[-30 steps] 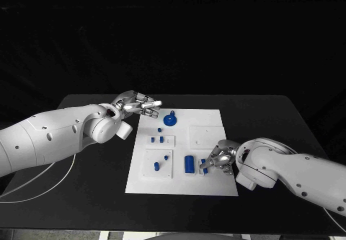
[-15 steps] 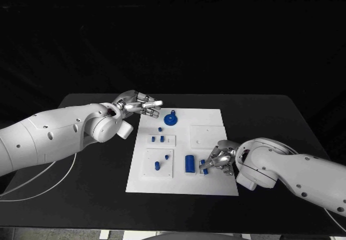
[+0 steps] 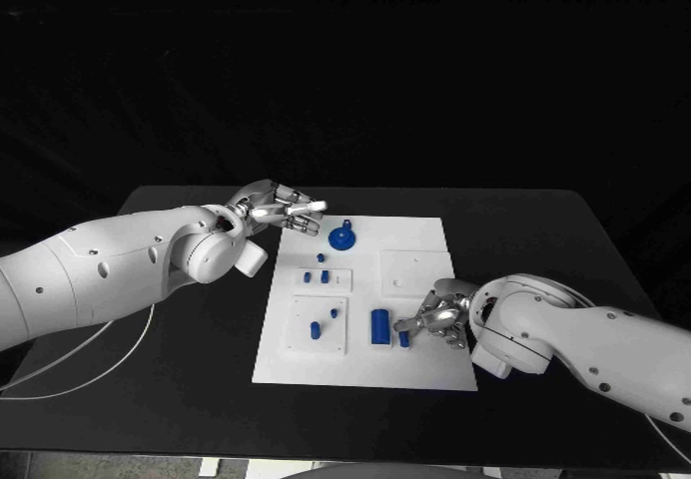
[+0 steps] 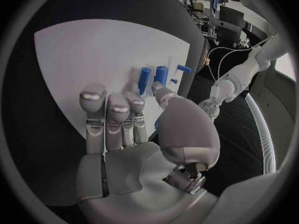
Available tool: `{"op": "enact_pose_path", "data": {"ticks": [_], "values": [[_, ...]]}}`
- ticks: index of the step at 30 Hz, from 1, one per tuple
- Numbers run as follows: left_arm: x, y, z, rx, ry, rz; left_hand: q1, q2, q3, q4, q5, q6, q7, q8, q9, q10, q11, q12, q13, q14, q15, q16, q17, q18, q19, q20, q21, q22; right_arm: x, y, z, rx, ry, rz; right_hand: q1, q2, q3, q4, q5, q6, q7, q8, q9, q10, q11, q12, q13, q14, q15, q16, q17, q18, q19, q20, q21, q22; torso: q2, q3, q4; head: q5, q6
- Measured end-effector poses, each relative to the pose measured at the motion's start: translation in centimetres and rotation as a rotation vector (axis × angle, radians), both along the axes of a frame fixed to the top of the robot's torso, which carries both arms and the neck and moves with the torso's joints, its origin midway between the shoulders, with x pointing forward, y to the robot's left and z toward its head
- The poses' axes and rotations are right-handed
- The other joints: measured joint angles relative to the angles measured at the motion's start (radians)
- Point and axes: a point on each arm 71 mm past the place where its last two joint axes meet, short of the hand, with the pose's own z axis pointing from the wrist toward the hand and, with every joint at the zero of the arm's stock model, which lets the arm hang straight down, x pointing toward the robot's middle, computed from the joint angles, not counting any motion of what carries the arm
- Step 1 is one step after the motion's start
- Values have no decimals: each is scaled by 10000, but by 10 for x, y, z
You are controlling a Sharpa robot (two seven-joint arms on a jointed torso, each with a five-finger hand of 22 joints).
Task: Assemble the parts on the task board
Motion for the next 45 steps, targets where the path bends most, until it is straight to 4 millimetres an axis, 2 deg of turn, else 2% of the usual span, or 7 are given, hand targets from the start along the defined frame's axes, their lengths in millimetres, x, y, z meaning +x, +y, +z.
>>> {"op": "enact_pose_path", "data": {"ticks": [19,24,28,30,32,42,45], "values": [[0,0,0,43,10,-23,0,0,0,0,0,0,0,0,0,0,0,0,0,0,-1,0,0,0,0,0,0,-7,-2,-9,1,-66,59,164,9,-79,-80,154,1,0,0,15,-18,-2,-1,-39,1,-1,1,-42,8,0,0,0,0,-1,5,30,-7,9,18],[0,0,0,53,10,-19,0,0,0,0,0,0,0,0,0,0,0,0,0,0,-1,0,0,0,0,0,0,-7,-5,-14,1,-4,138,320,-99,-186,-541,588,1,-28,27,15,-15,-3,0,-39,1,-1,1,-42,8,0,0,0,0,-2,7,35,-12,4,37],[0,0,0,60,11,-15,0,0,0,-1,0,0,0,0,0,0,0,0,0,0,-1,0,0,0,0,0,0,-6,-7,-17,1,41,183,474,-199,-89,-1560,1143,85,-60,59,15,0,-3,0,-39,1,-1,1,-42,20,0,0,0,0,-1,7,38,-19,-9,63],[0,1,0,64,12,-13,0,0,0,-1,0,0,0,0,0,0,0,0,0,0,-1,0,0,0,0,0,0,-6,-9,-17,1,66,203,565,-197,785,-3477,598,1218,-110,109,15,0,-3,0,-39,5,-1,1,-41,20,-1,0,0,0,-1,7,42,-20,-15,67],[0,1,0,67,13,-12,0,0,0,-1,0,0,0,0,0,0,0,0,0,1,-1,0,0,1,0,0,0,-6,-10,-17,1,90,224,654,-81,1308,-4451,148,1514,-111,109,15,8,-3,0,-39,5,-1,1,-41,20,0,0,0,0,-2,6,42,-20,-22,68],[1,1,-1,86,27,-8,0,0,0,-1,0,0,0,0,0,0,0,0,0,1,-1,0,0,0,0,0,0,-23,-16,-15,-2,192,419,1138,593,1664,-4623,-822,1349,-111,109,15,7,-3,0,-39,5,-6,5,-40,31,-1,0,0,0,-2,4,24,-17,-51,58],[1,1,-1,89,32,-15,0,0,0,-1,0,0,0,0,0,0,0,0,0,1,-1,0,0,0,0,0,0,-24,-16,-16,-3,168,443,1177,965,1620,-3529,-1253,685,-110,109,15,-7,-3,0,-39,5,-6,6,-40,47,0,0,0,0,-2,1,17,-11,-58,51]]}}
